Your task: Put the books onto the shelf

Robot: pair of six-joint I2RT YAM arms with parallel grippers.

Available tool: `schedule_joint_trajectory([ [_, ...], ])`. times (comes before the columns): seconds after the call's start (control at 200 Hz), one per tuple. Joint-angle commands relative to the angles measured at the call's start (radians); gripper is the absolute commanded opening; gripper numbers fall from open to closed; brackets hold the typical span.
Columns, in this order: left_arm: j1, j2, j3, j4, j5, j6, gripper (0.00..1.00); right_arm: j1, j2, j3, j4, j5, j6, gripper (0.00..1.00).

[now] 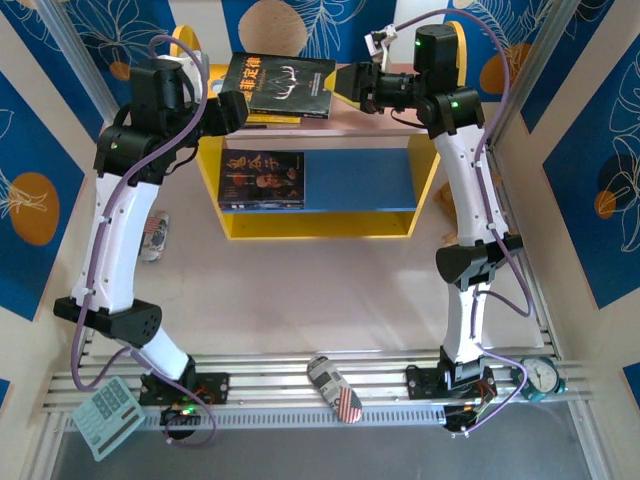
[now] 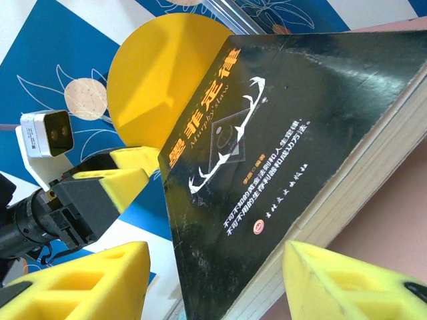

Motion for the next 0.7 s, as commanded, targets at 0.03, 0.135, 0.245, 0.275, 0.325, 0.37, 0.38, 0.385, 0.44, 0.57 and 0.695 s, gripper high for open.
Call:
schedule_joint_trajectory([
  [0.03, 0.02, 0.011, 0.0, 0.036, 0.022, -0.001, 0.71, 0.006, -0.031, -0.003, -0.012, -0.006, -0.011, 0.55],
  [0.135, 0.022, 0.017, 0.001, 0.038, 0.03, -0.004, 0.71, 0.006, -0.03, -0.004, -0.011, -0.007, -0.008, 0.55],
  [0.245, 0.026, 0.026, 0.001, 0.049, 0.053, -0.004, 0.71, 0.012, -0.027, -0.002, -0.009, -0.007, -0.007, 0.56],
  [0.275, 0.026, 0.029, 0.0, 0.051, 0.062, -0.005, 0.71, 0.013, -0.027, -0.002, -0.007, -0.007, -0.008, 0.56],
  [0.325, 0.026, 0.033, 0.0, 0.057, 0.084, -0.005, 0.71, 0.015, -0.024, -0.001, -0.004, -0.008, -0.007, 0.56],
  [0.37, 0.026, 0.033, -0.003, 0.063, 0.103, -0.004, 0.71, 0.019, -0.022, -0.001, -0.002, -0.008, -0.007, 0.56],
  [0.38, 0.027, 0.033, -0.004, 0.065, 0.108, -0.004, 0.7, 0.019, -0.022, -0.001, -0.003, -0.008, -0.006, 0.56],
  [0.385, 0.027, 0.032, -0.003, 0.066, 0.11, -0.004, 0.7, 0.019, -0.021, -0.001, -0.003, -0.007, -0.006, 0.56],
  [0.44, 0.026, 0.029, -0.008, 0.071, 0.126, -0.004, 0.7, 0.02, -0.018, 0.002, 0.0, -0.007, -0.003, 0.56],
  [0.57, 0.026, -0.002, -0.049, 0.109, 0.153, 0.001, 0.7, 0.026, -0.006, 0.02, 0.006, -0.01, 0.001, 0.56],
  [0.695, 0.026, -0.026, -0.071, 0.113, 0.148, 0.002, 0.7, 0.032, 0.014, 0.046, 0.013, -0.013, 0.013, 0.56],
])
